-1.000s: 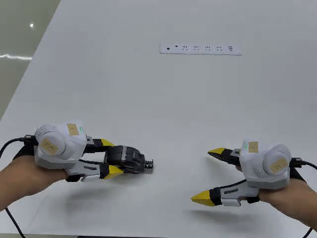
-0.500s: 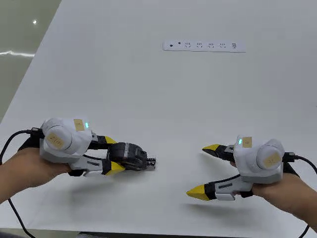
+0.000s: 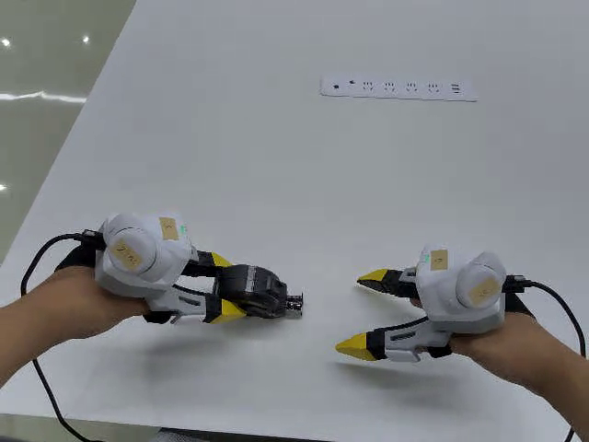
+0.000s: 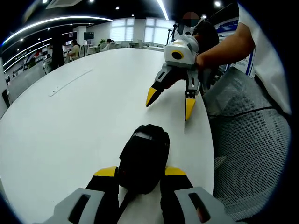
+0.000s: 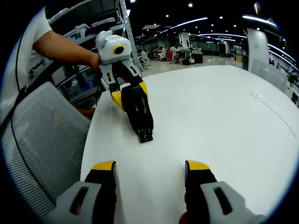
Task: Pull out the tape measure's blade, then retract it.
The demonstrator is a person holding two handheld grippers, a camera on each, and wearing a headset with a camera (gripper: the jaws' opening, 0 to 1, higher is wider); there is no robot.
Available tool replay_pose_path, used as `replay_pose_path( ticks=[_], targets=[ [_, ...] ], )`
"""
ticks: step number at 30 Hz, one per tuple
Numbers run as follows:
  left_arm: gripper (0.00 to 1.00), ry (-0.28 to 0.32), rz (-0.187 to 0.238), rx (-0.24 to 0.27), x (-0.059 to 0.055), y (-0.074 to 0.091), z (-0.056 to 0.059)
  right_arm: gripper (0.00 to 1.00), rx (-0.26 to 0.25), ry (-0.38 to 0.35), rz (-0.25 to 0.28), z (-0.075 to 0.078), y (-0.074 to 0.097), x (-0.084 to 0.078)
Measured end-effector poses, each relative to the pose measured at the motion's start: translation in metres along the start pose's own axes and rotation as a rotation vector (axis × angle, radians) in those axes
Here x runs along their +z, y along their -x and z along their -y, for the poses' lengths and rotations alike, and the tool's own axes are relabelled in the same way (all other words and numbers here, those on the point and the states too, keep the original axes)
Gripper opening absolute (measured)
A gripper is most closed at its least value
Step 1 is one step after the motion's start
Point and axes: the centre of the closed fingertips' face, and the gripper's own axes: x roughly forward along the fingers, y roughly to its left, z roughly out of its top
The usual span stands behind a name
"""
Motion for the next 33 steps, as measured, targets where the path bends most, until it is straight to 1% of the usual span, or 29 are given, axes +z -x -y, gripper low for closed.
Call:
replay_pose_path(
  ticks=[9, 20, 24, 28, 30, 33],
  targets=[
    [0.31, -0.016, -0.008, -0.003, -0.002, 0.000, -0.001, 0.48, 0.013, 0.053, 0.033, 0.000, -0.020, 0.015],
    [0.31, -0.020, -0.013, -0.007, -0.001, -0.001, 0.000, 0.42, 0.037, 0.065, 0.047, -0.004, -0.036, 0.022],
    [0.31, -0.021, -0.015, -0.010, -0.001, -0.002, -0.001, 0.38, 0.050, 0.077, 0.053, -0.007, -0.041, 0.024],
    [0.31, -0.023, -0.017, -0.009, -0.002, -0.002, -0.001, 0.37, 0.054, 0.071, 0.056, -0.008, -0.046, 0.026],
    [0.31, -0.027, -0.018, -0.007, -0.002, -0.002, -0.001, 0.34, 0.054, 0.081, 0.062, -0.009, -0.049, 0.028],
    [0.31, -0.031, -0.021, -0.008, -0.003, -0.001, -0.001, 0.34, 0.055, 0.081, 0.063, -0.009, -0.053, 0.028]
  ],
)
